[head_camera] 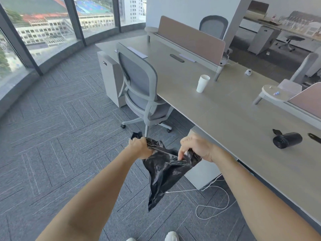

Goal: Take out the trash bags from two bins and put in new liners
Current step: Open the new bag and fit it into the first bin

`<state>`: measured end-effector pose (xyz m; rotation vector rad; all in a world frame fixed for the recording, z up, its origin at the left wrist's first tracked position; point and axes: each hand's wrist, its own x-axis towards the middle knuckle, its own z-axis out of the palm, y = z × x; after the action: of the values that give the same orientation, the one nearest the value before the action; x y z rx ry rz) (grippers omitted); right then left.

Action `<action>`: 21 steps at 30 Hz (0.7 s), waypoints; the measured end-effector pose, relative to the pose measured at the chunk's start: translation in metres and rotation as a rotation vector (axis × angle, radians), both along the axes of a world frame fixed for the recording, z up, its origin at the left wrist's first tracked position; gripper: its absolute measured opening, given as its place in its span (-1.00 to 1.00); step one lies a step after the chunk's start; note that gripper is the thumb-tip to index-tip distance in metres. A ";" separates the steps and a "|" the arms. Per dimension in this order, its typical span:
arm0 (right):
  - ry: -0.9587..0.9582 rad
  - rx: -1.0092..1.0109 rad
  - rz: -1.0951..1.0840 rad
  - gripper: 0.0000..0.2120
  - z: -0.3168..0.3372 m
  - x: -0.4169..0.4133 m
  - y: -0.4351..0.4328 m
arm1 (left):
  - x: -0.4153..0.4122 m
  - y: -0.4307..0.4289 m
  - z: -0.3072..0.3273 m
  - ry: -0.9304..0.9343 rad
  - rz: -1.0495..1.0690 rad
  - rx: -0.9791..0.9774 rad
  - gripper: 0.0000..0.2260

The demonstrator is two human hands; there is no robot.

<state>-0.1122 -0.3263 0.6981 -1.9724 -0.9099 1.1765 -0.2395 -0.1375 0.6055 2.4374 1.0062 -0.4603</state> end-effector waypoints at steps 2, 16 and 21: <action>-0.288 -0.180 0.075 -0.73 -0.013 0.012 -0.004 | -0.001 0.004 -0.002 -0.034 0.098 -0.006 -0.62; -1.080 -0.348 0.069 0.16 -0.030 0.022 0.002 | 0.008 0.020 0.024 -0.348 0.116 0.380 -0.43; -1.287 -0.288 -0.064 -0.03 -0.039 0.035 -0.007 | -0.001 0.015 0.013 -0.188 0.067 0.466 -0.41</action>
<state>-0.0776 -0.3329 0.6593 -2.9531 -1.2495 -0.1885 -0.2409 -0.1227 0.6181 2.7707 1.2144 0.0379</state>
